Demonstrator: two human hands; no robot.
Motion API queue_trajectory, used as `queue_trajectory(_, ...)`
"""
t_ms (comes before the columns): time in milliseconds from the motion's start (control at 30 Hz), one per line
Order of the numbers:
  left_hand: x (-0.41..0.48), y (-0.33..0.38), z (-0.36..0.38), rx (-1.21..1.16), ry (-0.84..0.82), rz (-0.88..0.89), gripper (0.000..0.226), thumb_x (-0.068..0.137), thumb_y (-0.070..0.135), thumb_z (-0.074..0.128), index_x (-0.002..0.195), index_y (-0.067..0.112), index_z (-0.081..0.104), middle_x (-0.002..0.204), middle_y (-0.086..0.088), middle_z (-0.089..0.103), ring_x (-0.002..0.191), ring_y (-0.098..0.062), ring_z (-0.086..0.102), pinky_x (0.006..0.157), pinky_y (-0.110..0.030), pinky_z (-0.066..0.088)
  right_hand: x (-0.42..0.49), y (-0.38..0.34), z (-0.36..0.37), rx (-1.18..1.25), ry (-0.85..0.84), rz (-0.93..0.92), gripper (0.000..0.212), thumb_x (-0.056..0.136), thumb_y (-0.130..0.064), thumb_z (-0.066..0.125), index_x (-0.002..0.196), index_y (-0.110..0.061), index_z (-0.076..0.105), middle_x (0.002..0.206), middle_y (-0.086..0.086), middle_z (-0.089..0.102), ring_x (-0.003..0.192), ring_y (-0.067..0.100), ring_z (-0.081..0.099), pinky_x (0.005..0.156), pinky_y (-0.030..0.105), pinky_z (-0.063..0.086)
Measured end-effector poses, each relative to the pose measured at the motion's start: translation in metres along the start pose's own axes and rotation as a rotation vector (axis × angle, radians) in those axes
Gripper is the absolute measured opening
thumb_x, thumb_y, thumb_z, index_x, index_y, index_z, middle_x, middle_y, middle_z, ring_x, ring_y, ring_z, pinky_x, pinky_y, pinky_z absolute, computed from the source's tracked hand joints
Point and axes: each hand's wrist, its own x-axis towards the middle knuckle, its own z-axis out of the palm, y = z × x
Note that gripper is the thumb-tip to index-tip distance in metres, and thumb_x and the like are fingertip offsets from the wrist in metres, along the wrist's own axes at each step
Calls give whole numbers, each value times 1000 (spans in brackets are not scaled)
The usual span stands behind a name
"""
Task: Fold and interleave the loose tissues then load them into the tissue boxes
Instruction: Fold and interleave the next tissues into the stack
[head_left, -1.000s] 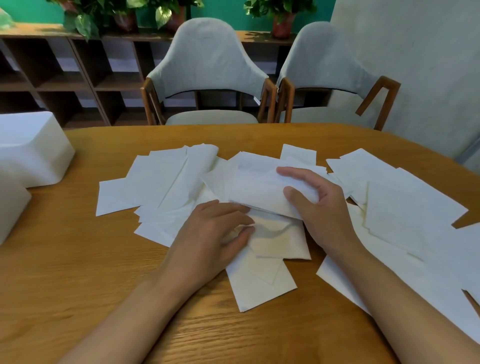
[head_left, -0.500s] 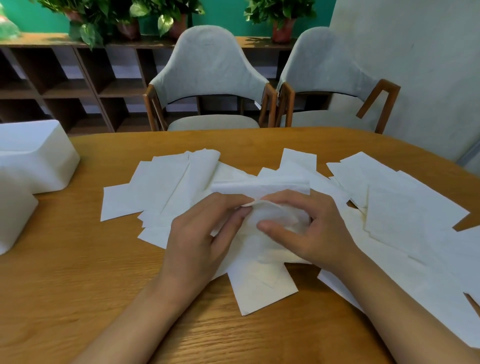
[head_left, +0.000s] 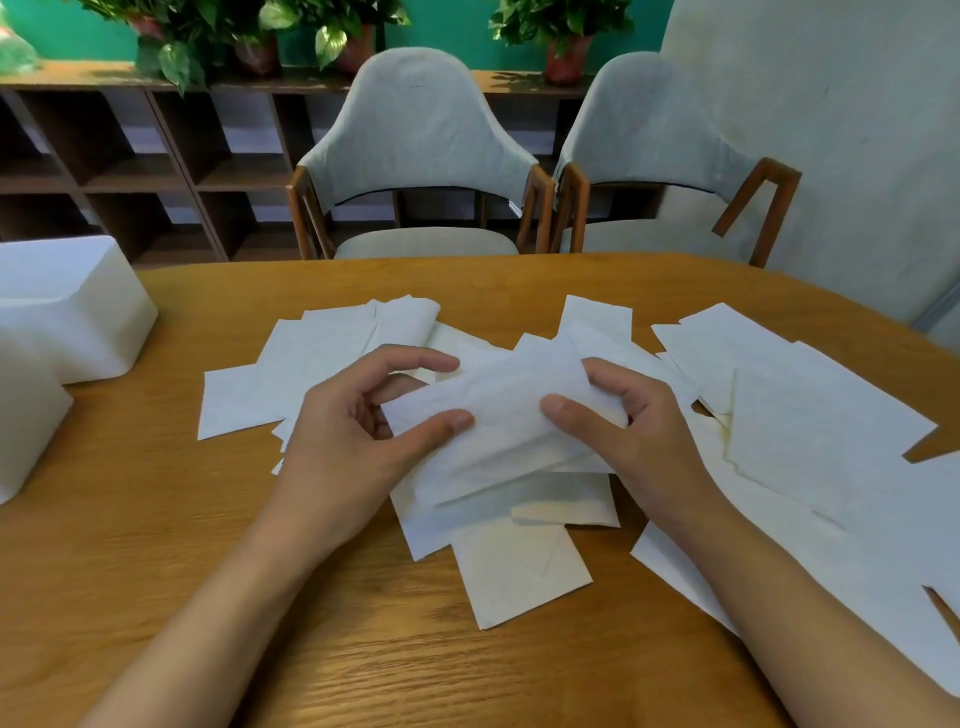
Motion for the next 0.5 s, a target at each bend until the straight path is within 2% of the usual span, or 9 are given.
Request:
queue_trajectory(33, 0, -1, -1, 17, -17, -11, 30, 78, 31, 87, 107, 33, 77, 84, -3, 75, 68, -35, 50, 56, -39, 39, 0, 2, 1, -24, -31, 9, 31, 84, -43, 75, 114, -33, 68, 109, -24, 68, 105, -1, 63, 80, 18, 54)
queue_trajectory(133, 0, -6, -1, 52, -31, -36, 26, 75, 37, 86, 101, 37, 79, 91, 7, 74, 71, -27, 55, 56, -27, 43, 1, 5, 3, -77, -91, 13, 53, 79, -52, 71, 130, -48, 56, 123, -33, 57, 112, -8, 55, 83, 13, 54)
queue_trajectory(233, 1, -10, 0, 63, -30, -58, 26, 76, 39, 86, 100, 41, 79, 93, 9, 74, 76, -28, 58, 60, -34, 47, 0, 5, 8, -148, -116, 2, 62, 75, -61, 70, 133, -59, 46, 127, -41, 47, 114, -14, 50, 85, 8, 50)
queue_trajectory(333, 1, -13, 0, 108, -37, -63, 25, 77, 37, 87, 101, 42, 79, 94, 13, 75, 68, -13, 55, 57, -22, 44, 0, 6, 11, -141, -114, -13, 65, 76, -55, 70, 134, -64, 40, 129, -53, 36, 117, -26, 39, 88, -2, 39)
queue_trajectory(433, 0, -12, 2, 130, -75, -75, 26, 79, 34, 87, 103, 40, 79, 98, 21, 75, 74, -4, 60, 62, -13, 44, 1, 7, 13, -136, -98, -25, 73, 76, -56, 69, 138, -65, 32, 136, -56, 26, 122, -33, 26, 93, -8, 23)
queue_trajectory(500, 0, -12, 2, 139, -86, -79, 26, 79, 35, 86, 104, 40, 79, 101, 25, 74, 79, -2, 63, 64, -13, 46, 2, 8, 12, -118, -93, -16, 77, 77, -53, 70, 142, -62, 30, 134, -58, 25, 119, -35, 26, 89, -10, 26)
